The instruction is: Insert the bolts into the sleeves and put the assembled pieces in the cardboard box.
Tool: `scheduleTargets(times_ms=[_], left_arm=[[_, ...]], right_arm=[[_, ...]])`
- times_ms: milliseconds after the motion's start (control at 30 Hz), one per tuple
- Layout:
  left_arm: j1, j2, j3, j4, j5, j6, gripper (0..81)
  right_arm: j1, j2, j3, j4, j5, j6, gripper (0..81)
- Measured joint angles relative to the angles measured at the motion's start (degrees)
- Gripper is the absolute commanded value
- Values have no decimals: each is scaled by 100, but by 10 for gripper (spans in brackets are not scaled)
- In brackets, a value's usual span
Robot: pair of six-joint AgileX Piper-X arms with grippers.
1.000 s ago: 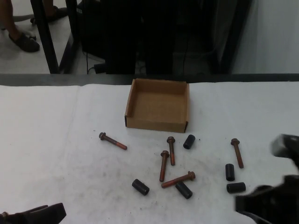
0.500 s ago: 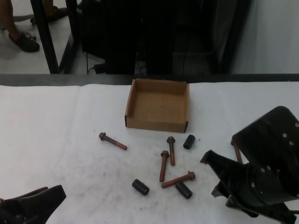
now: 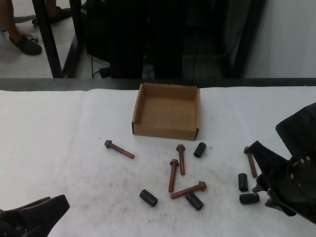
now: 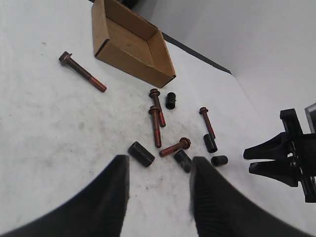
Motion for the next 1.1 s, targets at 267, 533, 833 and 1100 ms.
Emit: scheduleTargets(times_ms=[267,533,833,1100], left_arm=[[0,0,0,0,-18,0,384],[0,0,0,0,-25,0,384],[0,0,0,0,-35,0,384],[0,0,0,0,-31,0,384]], right_arm=[[-36,320,0,-189,-240,340,312],[-36,614,0,-330,-251,399,312],[-36,797,0,-723,-212,439,312],[-36,1000,0,-724,-212,573,312]])
